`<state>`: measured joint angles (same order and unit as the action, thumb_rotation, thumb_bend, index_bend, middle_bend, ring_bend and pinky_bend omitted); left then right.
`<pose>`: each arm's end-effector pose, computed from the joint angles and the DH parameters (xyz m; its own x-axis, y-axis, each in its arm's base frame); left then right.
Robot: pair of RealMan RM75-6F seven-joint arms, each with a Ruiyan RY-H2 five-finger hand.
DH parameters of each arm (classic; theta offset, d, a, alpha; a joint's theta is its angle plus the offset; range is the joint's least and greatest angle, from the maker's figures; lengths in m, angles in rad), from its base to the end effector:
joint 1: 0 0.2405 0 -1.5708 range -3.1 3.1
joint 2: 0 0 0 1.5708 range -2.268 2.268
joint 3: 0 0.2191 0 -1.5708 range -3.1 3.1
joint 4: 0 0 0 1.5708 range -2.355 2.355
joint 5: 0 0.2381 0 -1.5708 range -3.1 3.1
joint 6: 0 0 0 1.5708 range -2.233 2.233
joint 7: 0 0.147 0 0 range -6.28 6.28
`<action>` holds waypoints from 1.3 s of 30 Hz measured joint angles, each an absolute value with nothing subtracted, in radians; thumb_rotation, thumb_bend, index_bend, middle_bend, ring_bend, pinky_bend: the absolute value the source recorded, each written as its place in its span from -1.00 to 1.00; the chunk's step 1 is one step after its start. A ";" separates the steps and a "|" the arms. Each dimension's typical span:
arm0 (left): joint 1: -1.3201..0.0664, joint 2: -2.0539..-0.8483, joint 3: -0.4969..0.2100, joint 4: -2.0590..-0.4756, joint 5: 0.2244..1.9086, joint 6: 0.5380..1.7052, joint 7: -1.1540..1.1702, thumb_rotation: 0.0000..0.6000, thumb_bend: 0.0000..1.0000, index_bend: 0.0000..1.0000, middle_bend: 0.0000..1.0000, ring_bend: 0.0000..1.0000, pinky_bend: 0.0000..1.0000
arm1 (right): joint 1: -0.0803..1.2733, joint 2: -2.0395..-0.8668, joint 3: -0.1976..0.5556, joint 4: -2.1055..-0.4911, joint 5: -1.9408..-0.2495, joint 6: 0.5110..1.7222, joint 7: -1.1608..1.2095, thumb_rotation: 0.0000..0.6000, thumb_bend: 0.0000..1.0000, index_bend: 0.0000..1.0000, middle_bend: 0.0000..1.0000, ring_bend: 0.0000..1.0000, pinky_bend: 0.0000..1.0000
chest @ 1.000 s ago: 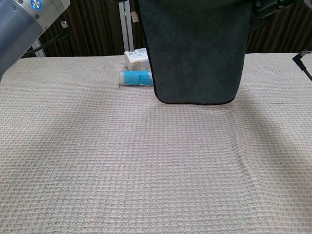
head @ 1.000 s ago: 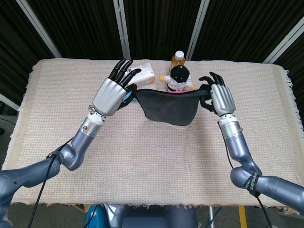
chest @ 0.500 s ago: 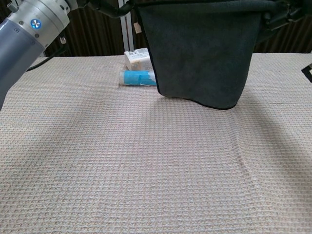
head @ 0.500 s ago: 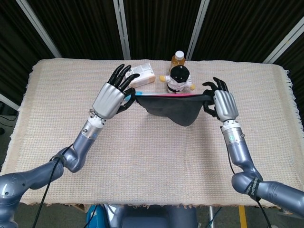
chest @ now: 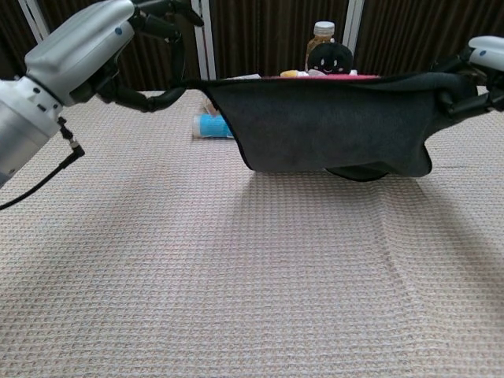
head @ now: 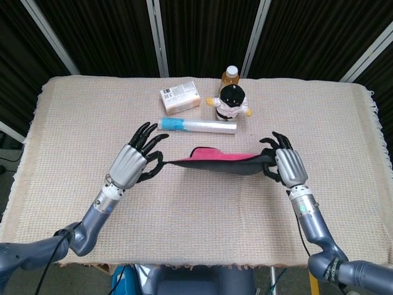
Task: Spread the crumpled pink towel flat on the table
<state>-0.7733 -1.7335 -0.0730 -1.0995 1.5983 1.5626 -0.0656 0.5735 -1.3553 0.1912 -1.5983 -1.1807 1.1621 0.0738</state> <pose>-0.0920 0.3165 -0.0131 0.1327 -0.2092 0.9688 0.6958 -0.6765 -0.2414 -0.1663 -0.3206 0.0341 0.0582 -0.1524 0.9866 -0.9830 -0.1810 0.0300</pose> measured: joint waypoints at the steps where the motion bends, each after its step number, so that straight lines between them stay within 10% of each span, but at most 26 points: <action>1: -0.760 -1.734 -0.064 -1.104 1.604 1.571 -0.065 1.00 -0.02 0.19 -0.62 -1.00 -1.00 | 0.565 -1.359 0.181 -1.600 -1.190 1.169 0.072 1.00 0.43 0.29 -0.49 -1.00 -0.98; 39: -0.564 -1.857 0.049 -1.028 1.724 1.560 -0.105 1.00 -0.02 0.18 -0.62 -1.00 -1.00 | 0.420 -1.485 0.033 -1.488 -1.329 1.149 0.072 1.00 0.42 0.29 -0.49 -1.00 -0.98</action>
<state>-0.5645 -1.8574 0.0492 -1.0282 1.7241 1.5600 -0.1054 0.4204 -1.4853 0.0331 -1.4879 -1.3287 1.1489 0.0722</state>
